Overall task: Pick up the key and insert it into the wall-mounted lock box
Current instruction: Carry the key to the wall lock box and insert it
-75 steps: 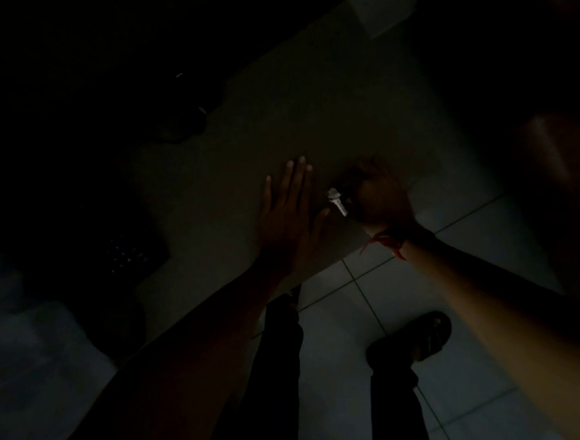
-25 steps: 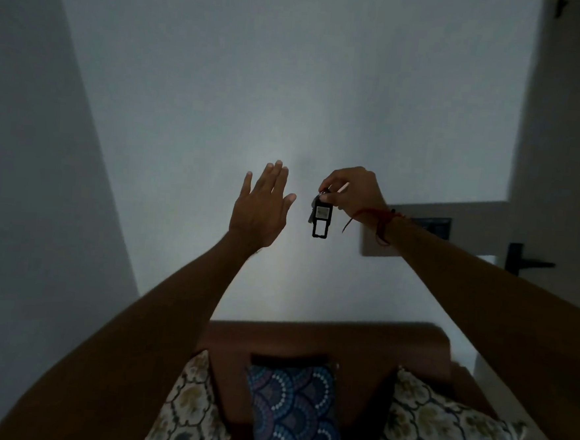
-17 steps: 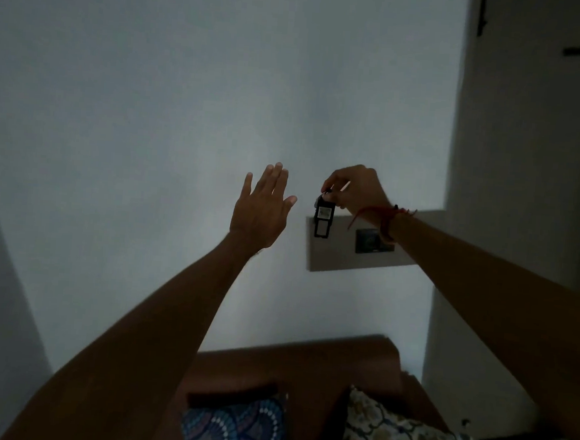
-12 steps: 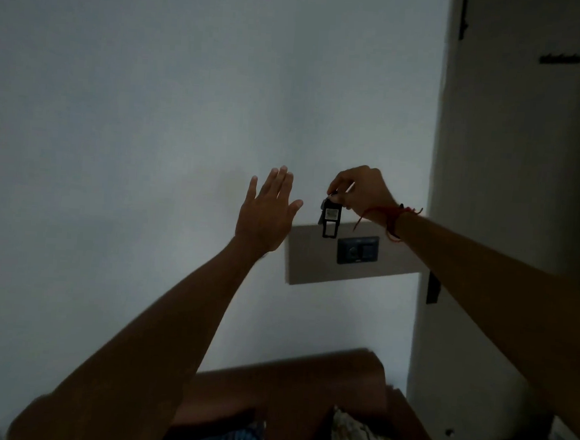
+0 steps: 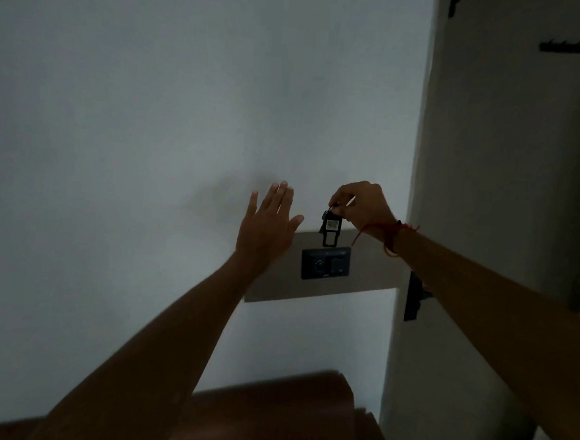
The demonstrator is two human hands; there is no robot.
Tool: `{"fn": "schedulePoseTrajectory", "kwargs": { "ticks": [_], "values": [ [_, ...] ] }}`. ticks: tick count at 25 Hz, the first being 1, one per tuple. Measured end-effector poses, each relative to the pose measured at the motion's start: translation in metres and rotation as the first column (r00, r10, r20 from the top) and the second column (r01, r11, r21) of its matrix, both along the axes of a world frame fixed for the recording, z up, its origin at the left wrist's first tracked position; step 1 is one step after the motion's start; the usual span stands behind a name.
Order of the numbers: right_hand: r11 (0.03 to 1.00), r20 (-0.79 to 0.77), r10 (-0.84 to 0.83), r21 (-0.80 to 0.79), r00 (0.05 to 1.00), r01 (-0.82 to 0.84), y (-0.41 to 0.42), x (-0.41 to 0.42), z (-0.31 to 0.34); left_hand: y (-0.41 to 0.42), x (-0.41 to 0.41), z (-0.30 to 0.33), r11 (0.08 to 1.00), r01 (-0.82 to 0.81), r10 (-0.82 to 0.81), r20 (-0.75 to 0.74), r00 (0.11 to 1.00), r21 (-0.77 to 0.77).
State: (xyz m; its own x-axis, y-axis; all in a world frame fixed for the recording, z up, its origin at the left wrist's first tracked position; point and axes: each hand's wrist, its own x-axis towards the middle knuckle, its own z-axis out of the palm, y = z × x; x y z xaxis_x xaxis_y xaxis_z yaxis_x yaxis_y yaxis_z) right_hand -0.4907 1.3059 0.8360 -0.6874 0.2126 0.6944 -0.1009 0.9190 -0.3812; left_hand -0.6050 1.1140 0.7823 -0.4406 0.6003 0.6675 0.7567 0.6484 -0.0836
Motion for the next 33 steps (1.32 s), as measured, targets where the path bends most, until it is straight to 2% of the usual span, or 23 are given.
{"fn": "schedulePoseTrajectory", "kwargs": {
  "ticks": [5, 9, 16, 20, 25, 29, 33],
  "values": [
    [0.996, 0.016, 0.089, 0.007, 0.996, -0.089, 0.079, -0.048, -0.024, 0.054, -0.019, -0.021, 0.993, -0.118, 0.119, 0.062, 0.991, -0.026],
    [0.993, 0.032, 0.110, -0.051, 0.993, -0.109, 0.135, -0.092, -0.057, 0.091, -0.035, -0.048, 0.983, -0.166, 0.173, 0.096, 0.980, -0.078],
    [0.965, 0.073, 0.241, -0.119, 0.968, -0.232, 0.165, -0.146, -0.098, 0.121, -0.062, -0.070, 0.969, -0.214, 0.230, 0.134, 0.964, -0.121],
    [0.956, 0.117, 0.267, -0.153, 0.957, -0.249, 0.163, -0.157, -0.116, 0.130, -0.077, -0.081, 0.969, -0.231, 0.241, 0.144, 0.960, -0.085],
    [0.955, 0.067, 0.279, -0.126, 0.958, -0.270, 0.158, -0.160, -0.127, 0.138, -0.089, -0.102, 0.972, -0.224, 0.232, 0.120, 0.965, -0.072],
    [0.968, 0.142, 0.241, 0.028, 0.960, -0.248, 0.159, -0.159, -0.143, 0.147, -0.095, -0.112, 0.971, -0.237, 0.240, 0.132, 0.962, -0.040],
    [0.967, 0.112, 0.218, 0.113, 0.970, -0.230, 0.155, -0.159, -0.151, 0.145, -0.101, -0.117, 0.969, -0.245, 0.248, 0.137, 0.959, -0.033]
  ]
}}
